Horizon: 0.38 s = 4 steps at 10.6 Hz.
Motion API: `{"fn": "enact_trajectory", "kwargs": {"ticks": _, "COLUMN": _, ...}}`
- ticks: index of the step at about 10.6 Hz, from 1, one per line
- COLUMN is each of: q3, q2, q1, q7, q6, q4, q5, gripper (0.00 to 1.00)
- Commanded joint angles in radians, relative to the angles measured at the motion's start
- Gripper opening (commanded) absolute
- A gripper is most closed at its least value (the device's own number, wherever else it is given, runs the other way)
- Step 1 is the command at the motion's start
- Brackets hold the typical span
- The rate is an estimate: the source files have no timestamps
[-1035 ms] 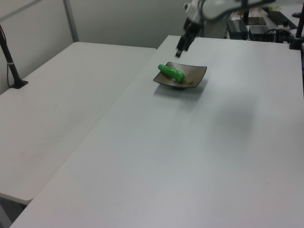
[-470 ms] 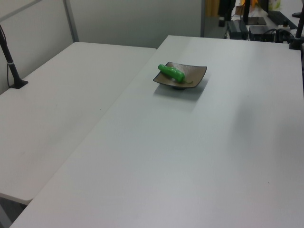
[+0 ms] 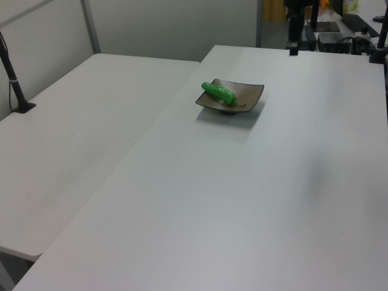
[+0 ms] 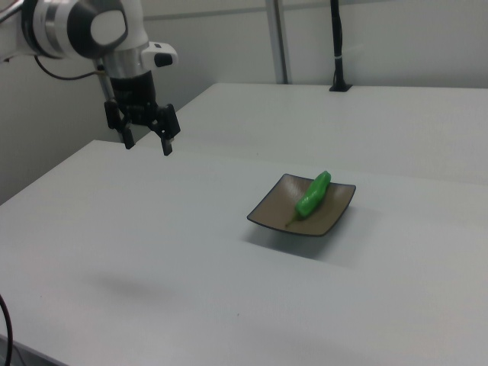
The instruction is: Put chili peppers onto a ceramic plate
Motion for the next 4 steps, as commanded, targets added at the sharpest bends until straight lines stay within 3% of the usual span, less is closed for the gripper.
{"fn": "enact_trajectory", "kwargs": {"ticks": 1, "q3": -0.012, "q2": -0.02, "q1": 0.032, "q7": -0.003, "q6": 0.189, "q4": -0.103, "q5": -0.005, "gripper": 1.0}}
{"fn": "enact_trajectory", "kwargs": {"ticks": 4, "q3": -0.009, "q2": -0.003, "q1": 0.032, "q7": 0.008, "q6": 0.192, "q4": -0.097, "q5": -0.002, "gripper": 1.0}}
